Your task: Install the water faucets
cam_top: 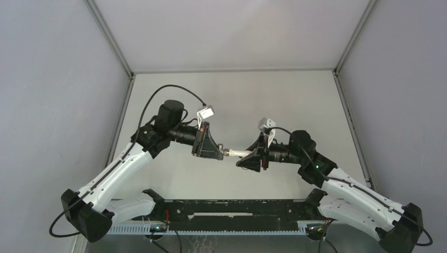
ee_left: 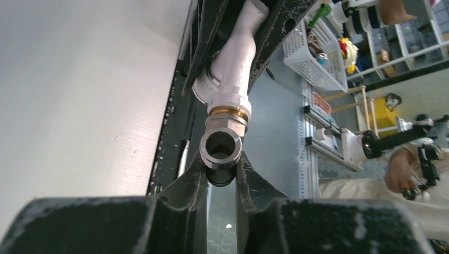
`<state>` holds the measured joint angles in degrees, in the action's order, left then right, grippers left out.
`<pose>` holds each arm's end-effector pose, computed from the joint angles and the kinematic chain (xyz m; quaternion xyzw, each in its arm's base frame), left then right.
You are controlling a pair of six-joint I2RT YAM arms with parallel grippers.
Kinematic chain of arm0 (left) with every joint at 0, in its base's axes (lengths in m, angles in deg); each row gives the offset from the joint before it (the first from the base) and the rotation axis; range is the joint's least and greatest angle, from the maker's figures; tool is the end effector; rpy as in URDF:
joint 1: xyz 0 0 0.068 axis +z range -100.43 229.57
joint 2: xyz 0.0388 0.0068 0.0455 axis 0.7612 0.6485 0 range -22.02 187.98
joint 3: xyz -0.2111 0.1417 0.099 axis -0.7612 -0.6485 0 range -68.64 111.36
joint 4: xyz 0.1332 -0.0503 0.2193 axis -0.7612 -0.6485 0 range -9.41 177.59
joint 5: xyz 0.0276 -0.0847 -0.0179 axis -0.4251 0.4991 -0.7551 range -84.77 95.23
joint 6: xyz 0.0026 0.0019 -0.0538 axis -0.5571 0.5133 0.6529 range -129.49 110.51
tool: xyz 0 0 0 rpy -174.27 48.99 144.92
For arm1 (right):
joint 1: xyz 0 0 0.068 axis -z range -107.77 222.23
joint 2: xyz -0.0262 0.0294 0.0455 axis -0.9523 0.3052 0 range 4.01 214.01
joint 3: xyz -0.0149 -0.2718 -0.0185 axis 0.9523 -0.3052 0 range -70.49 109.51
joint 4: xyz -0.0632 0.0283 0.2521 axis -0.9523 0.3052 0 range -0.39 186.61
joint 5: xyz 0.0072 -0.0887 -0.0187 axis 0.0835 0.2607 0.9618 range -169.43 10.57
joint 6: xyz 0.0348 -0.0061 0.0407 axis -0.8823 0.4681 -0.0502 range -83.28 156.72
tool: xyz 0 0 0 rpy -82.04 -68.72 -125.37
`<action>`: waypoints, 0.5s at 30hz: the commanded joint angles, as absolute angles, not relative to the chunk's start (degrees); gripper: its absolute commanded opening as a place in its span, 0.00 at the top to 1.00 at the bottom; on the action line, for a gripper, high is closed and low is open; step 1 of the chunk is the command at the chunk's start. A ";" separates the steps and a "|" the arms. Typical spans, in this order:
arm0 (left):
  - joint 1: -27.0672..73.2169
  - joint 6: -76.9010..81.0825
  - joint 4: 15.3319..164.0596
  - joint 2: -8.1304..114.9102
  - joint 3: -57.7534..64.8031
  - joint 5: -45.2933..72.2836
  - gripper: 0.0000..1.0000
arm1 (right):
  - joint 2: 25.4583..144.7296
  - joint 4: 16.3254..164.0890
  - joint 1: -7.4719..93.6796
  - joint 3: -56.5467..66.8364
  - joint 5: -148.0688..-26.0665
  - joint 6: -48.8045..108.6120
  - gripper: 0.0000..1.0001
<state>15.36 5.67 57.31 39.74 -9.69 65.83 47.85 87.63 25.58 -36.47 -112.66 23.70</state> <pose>0.1639 -0.1490 0.3442 0.3627 0.7089 -0.5748 0.1885 0.1121 0.1472 0.2996 -0.3888 0.6371 0.5003 0.4390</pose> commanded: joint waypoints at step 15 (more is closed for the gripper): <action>15.12 -2.66 73.07 29.75 -20.60 36.36 1.00 | 68.10 73.01 39.55 -29.38 -144.66 -35.11 0.36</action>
